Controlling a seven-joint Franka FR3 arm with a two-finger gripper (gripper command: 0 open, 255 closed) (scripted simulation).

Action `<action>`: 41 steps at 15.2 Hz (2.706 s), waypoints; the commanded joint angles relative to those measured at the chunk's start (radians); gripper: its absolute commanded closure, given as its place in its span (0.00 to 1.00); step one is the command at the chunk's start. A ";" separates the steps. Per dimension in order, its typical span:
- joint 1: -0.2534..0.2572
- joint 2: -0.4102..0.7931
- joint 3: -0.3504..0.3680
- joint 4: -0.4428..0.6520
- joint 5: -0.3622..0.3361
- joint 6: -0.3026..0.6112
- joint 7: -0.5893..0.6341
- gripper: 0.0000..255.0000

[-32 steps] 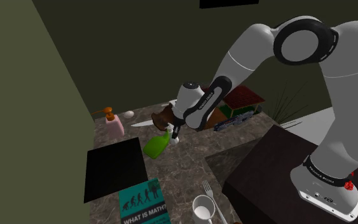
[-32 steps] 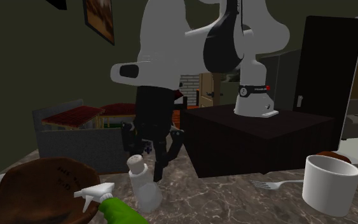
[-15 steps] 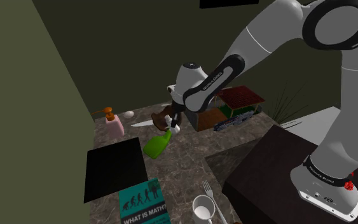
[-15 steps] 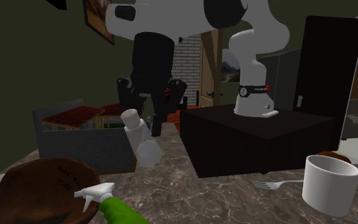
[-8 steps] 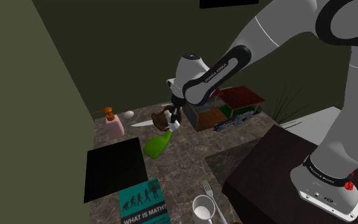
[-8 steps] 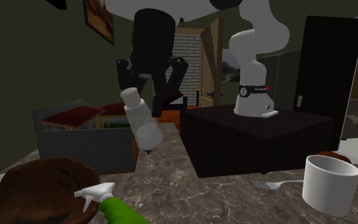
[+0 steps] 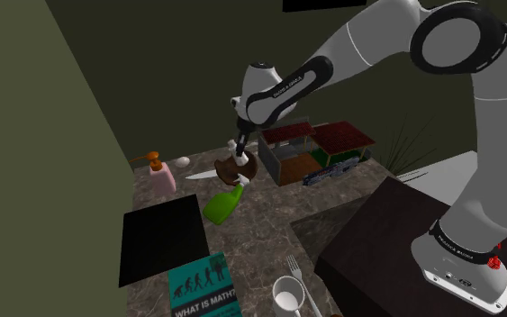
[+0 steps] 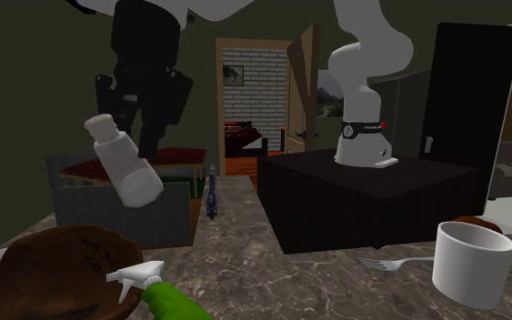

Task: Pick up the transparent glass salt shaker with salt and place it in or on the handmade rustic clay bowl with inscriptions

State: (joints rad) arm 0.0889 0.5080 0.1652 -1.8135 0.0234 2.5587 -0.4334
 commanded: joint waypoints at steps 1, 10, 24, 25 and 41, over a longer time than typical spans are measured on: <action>-0.020 0.057 -0.005 0.099 0.001 -0.046 -0.030 1.00; -0.061 0.282 -0.020 0.462 -0.003 -0.191 -0.101 1.00; -0.056 0.388 -0.025 0.465 -0.007 -0.089 -0.111 1.00; -0.056 0.388 -0.025 0.466 -0.007 -0.089 -0.111 1.00; -0.075 0.270 -0.017 0.387 0.001 -0.130 -0.115 0.00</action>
State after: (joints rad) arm 0.0200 0.8009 0.1464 -1.4116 0.0225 2.4384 -0.5457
